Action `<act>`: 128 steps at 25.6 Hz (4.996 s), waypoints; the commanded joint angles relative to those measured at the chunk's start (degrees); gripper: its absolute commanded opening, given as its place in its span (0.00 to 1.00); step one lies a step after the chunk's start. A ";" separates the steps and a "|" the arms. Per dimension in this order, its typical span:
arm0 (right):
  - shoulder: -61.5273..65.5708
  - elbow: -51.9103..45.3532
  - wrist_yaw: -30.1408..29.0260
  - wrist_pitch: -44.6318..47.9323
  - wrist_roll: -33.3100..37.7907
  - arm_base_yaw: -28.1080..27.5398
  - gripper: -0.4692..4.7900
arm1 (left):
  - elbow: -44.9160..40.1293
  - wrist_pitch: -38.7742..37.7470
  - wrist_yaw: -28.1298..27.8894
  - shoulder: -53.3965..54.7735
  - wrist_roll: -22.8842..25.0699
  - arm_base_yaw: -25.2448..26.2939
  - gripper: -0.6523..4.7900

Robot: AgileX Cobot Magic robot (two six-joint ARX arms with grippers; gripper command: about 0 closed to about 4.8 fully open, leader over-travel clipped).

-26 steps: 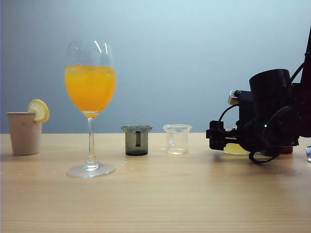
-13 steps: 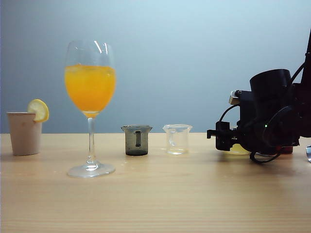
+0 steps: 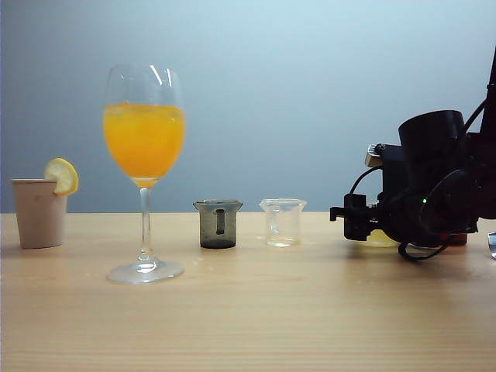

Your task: Pick up the third measuring cup from the left, pour the pineapple juice inside into the goblet, and finally put the measuring cup back in its original place.

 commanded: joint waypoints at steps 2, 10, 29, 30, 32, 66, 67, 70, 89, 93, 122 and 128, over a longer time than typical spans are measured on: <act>-1.70 -0.13 -1.18 -0.17 -1.70 0.22 0.41 | 0.20 0.74 0.22 -0.04 0.00 0.00 0.11; -6.88 -0.13 -1.18 -0.70 -2.58 0.22 0.41 | 0.20 0.76 0.22 0.00 0.00 0.00 0.11; -26.43 -0.02 -6.36 -17.79 -2.78 0.55 0.41 | 0.20 0.28 1.29 -0.11 0.02 0.00 0.11; -27.30 -0.02 -6.43 -18.53 -2.78 0.57 0.41 | 0.22 0.00 1.31 -0.11 0.02 0.00 0.11; -29.03 -0.02 -7.48 -19.93 -2.78 0.59 0.41 | 0.33 -0.96 1.29 -0.11 0.02 0.00 0.11; -34.62 14.27 -8.02 -39.87 -10.36 19.71 0.41 | 0.61 -1.84 1.33 -0.11 0.00 0.00 0.11; -34.62 14.32 -8.02 -39.87 -10.36 20.02 0.41 | 0.61 -1.84 1.36 -0.13 0.00 0.00 0.11; -34.62 15.02 -6.80 -40.81 -10.38 21.59 0.41 | 0.61 -1.84 1.66 -0.13 0.00 0.00 0.11; -30.91 22.05 -3.65 -46.86 -16.31 25.59 0.41 | 0.61 -1.84 2.45 -0.13 0.00 0.00 0.11; -29.57 23.12 -3.69 -46.82 -17.92 25.94 0.41 | 0.61 -1.81 2.43 -0.11 0.00 0.00 0.11; -28.13 23.43 -3.30 -46.71 -31.52 29.27 0.37 | 0.61 -1.84 2.43 -0.11 0.02 0.00 0.11; -27.45 23.54 -1.55 -46.31 -34.12 30.53 0.37 | 0.61 -1.84 2.43 -0.13 0.00 0.00 0.11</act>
